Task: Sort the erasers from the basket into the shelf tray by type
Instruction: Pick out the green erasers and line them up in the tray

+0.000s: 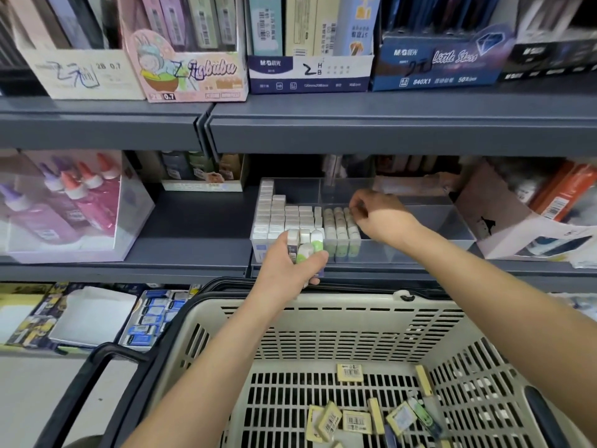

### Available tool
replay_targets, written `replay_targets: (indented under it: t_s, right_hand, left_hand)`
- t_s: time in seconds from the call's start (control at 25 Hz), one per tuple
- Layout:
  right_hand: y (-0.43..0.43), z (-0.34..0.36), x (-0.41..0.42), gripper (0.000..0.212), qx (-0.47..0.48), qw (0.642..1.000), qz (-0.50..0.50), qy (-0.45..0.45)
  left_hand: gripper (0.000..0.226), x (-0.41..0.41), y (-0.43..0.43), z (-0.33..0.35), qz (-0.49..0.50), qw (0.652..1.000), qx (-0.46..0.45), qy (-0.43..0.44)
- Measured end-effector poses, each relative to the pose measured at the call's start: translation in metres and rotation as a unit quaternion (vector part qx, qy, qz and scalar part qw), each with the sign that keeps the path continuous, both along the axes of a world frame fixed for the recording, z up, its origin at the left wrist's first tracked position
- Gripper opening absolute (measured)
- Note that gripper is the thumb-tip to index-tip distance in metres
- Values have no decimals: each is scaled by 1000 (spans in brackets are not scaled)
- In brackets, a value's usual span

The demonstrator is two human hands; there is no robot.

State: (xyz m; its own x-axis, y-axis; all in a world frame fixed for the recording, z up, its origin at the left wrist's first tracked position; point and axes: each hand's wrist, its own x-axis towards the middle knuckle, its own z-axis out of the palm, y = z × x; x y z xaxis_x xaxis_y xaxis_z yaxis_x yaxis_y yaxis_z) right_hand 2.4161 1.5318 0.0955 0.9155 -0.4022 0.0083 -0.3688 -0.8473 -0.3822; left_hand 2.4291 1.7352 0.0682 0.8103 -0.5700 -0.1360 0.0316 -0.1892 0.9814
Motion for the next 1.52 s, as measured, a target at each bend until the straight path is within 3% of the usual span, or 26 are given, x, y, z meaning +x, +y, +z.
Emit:
replay_targets:
  t_s: [0.16, 0.28, 0.36, 0.48, 0.68, 0.8, 0.92, 1.24, 1.52]
  right_hand:
    - [0, 7, -2, 15, -3, 1000, 6, 31]
    - [11, 18, -19, 17, -15, 999, 26, -43]
    - [27, 25, -36, 14, 62, 990, 73, -99]
    - [42, 31, -57, 8, 208, 964, 129, -102]
    - [12, 44, -73, 8, 292, 946, 53, -130]
    - [-11, 49, -73, 7, 203, 968, 3, -148]
    - [-14, 44, -66, 7, 79, 993, 9, -85]
    - [-1, 26, -45, 8, 59, 996, 56, 41]
    - [2, 26, -44, 14, 12, 996, 65, 63]
  left_hand:
    - [72, 2, 0, 2, -7, 1000, 5, 6]
    - [71, 4, 0, 7, -6, 999, -23, 41]
    - [55, 3, -2, 9, -11, 999, -17, 39]
    - [25, -5, -14, 12, -37, 998, -42, 15]
    - [14, -15, -27, 15, 20, 997, -79, 17]
    - [14, -11, -23, 12, 66, 992, -101, 40]
    - [12, -12, -20, 10, 63, 992, -98, 50]
    - [14, -8, -20, 6, 46, 993, -94, 60]
    - [18, -8, -20, 4, 17, 991, -103, 88]
